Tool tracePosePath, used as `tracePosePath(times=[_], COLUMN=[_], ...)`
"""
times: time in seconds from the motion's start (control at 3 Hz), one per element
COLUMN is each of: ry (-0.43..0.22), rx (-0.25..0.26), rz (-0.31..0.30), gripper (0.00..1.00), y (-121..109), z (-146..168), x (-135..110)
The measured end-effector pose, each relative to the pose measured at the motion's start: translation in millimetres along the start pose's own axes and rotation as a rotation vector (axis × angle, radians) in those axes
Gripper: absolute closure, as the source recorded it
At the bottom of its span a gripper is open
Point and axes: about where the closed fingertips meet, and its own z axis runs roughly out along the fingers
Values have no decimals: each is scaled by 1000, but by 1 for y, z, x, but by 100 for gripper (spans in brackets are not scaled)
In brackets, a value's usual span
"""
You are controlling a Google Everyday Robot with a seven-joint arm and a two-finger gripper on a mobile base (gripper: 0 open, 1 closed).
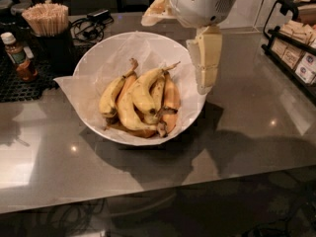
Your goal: Pick banana from white bowl
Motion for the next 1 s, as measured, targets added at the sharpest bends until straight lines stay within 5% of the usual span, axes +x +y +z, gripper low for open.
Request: tracePosePath(times=[0.33, 1.0], ry=[-67, -154], rx=[-26, -103], rz=[-117, -157], gripper=[0, 0], y=[-22, -39], z=[21, 70], x=[-5, 11])
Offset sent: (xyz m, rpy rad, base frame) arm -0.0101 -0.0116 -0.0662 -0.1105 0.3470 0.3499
